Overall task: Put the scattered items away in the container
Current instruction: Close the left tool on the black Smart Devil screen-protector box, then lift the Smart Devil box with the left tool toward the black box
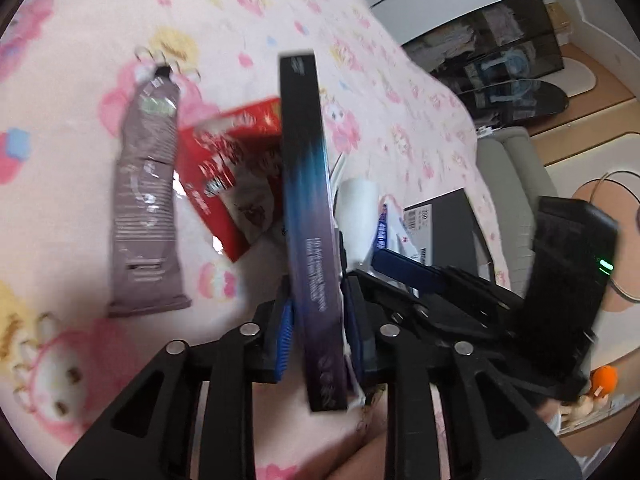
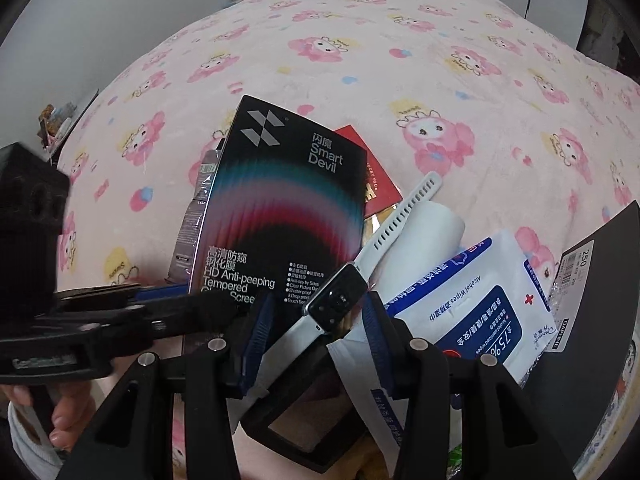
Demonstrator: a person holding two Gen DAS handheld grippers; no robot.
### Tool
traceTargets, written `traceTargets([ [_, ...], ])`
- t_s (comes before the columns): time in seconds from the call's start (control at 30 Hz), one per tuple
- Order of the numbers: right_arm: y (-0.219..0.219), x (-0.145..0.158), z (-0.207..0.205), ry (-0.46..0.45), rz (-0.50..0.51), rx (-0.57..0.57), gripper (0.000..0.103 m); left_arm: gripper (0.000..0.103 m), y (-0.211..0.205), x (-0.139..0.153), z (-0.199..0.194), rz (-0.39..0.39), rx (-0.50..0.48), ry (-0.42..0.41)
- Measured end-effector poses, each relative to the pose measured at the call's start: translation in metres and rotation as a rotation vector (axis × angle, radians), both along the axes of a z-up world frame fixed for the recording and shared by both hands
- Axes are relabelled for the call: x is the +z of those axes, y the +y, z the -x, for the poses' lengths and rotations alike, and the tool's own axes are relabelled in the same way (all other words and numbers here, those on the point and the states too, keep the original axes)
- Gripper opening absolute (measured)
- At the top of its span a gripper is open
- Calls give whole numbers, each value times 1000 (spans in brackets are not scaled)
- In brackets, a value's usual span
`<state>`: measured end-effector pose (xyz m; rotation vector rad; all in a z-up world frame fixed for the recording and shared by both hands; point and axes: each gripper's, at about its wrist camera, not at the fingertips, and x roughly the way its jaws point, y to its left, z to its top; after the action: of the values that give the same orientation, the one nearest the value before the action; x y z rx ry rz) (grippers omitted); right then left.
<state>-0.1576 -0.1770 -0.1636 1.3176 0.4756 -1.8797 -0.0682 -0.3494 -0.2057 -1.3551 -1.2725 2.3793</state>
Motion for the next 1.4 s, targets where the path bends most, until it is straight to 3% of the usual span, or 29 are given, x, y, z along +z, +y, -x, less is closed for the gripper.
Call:
traceTargets([
  [0.07, 2, -1, 1, 6, -7, -9, 33, 21, -1, -1, 0, 21, -3, -14],
  [0.2, 5, -1, 2, -10, 7, -7, 34, 19, -7, 5, -10, 42, 27, -2],
  [0.33, 0, 2, -2, 10, -9, 1, 34, 19, -23, 8, -37, 45, 68, -6],
  [0.47, -3, 13, -4, -7, 37, 17, 34, 22, -38, 5, -64, 41, 111, -28],
  [0.57, -16, 11, -8, -64, 48, 70, 37, 32, -44, 5, -77, 85, 140, -61],
  [0.63, -29, 2, -13, -108, 26, 123, 43, 33, -48, 3, -83, 120, 162, -96],
  [0.8, -60, -20, -25, -218, -28, 255, 43, 33, -54, -7, -92, 122, 195, -118],
  [0.93, -70, -46, -19, -344, -79, 258, 43, 37, -53, -10, -90, 157, 202, -135],
  [1.07, -73, -41, -21, -324, -61, 276, 45, 42, -48, -4, -84, 205, 190, -169],
  [1.17, -75, -36, -23, -309, -47, 290, 45, 41, -48, 1, -84, 183, 168, -151],
  [1.27, -75, -34, -20, -292, -32, 272, 45, 40, -55, -1, -88, 151, 202, -136],
  [1.3, -76, -37, -17, -291, -46, 254, 45, 33, -58, -2, -88, 166, 222, -149],
  [1.4, -84, -46, -17, -327, -79, 264, 44, 32, -57, -8, -83, 156, 200, -166],
])
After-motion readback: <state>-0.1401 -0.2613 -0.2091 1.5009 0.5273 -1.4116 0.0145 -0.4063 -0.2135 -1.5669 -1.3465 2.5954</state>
